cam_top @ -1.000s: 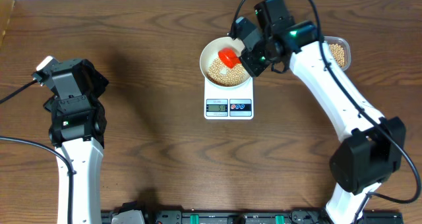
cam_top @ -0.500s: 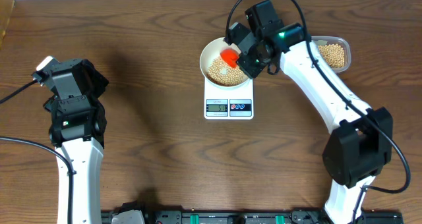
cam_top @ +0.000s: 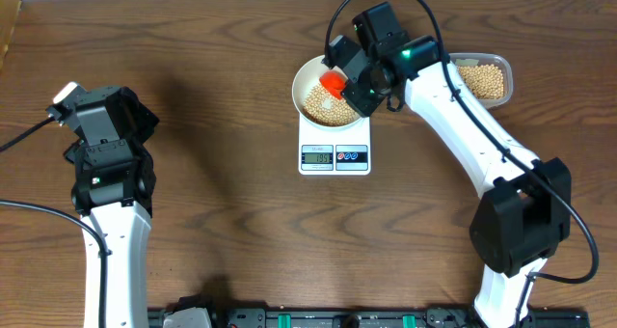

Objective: Scoop item into bowl and weigh 50g on scale
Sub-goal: 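Tip the red scoop to pour soybeans into the white bowl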

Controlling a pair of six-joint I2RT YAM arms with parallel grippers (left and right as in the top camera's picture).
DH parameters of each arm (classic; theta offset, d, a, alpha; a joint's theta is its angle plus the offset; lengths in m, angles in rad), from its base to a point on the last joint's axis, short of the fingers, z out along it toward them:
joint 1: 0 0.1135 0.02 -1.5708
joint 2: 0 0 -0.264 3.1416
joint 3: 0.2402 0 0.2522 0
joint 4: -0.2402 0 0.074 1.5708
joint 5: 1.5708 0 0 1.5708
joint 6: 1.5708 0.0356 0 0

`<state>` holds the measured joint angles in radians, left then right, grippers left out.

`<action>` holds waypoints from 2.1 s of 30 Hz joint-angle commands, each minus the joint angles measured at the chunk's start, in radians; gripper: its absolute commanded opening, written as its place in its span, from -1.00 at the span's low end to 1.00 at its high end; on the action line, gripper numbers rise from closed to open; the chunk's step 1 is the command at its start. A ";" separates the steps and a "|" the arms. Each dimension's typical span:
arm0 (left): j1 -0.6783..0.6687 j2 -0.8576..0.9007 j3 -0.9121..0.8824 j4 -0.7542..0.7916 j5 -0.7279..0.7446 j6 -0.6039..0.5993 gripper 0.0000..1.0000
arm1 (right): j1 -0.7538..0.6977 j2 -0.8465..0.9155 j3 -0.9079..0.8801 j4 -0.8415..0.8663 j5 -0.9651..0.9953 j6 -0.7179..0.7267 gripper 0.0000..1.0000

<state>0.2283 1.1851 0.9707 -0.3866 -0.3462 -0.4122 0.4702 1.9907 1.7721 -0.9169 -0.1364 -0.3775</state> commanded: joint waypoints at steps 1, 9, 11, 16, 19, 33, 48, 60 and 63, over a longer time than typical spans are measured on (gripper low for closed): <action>0.004 0.006 0.000 -0.002 -0.014 -0.001 0.86 | 0.028 0.009 0.006 -0.006 0.003 -0.013 -0.98; 0.004 0.006 0.000 -0.002 -0.014 -0.001 0.86 | 0.048 0.009 0.006 -0.016 0.002 -0.013 -0.98; 0.004 0.006 0.000 -0.002 -0.014 -0.001 0.86 | 0.048 0.009 0.006 -0.016 -0.007 -0.011 -0.98; 0.004 0.006 0.000 -0.002 -0.014 -0.001 0.86 | 0.038 0.009 0.006 -0.015 -0.089 0.007 -0.98; 0.004 0.006 0.000 -0.002 -0.014 -0.001 0.86 | 0.027 0.009 0.006 -0.014 -0.145 0.026 -0.98; 0.004 0.006 0.000 -0.002 -0.014 -0.001 0.86 | -0.022 0.009 0.006 -0.015 -0.246 0.095 -0.98; 0.004 0.006 0.000 -0.002 -0.014 -0.001 0.86 | -0.140 0.009 0.006 -0.014 -0.410 0.146 -0.98; 0.004 0.006 0.000 -0.002 -0.014 -0.001 0.86 | -0.156 -0.026 0.010 -0.001 -0.376 0.145 -0.98; 0.004 0.006 0.000 -0.002 -0.014 -0.001 0.86 | -0.154 -0.048 0.010 -0.003 -0.333 0.144 -0.98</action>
<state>0.2283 1.1851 0.9707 -0.3866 -0.3462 -0.4122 0.3172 1.9892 1.7721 -0.9218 -0.5083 -0.2420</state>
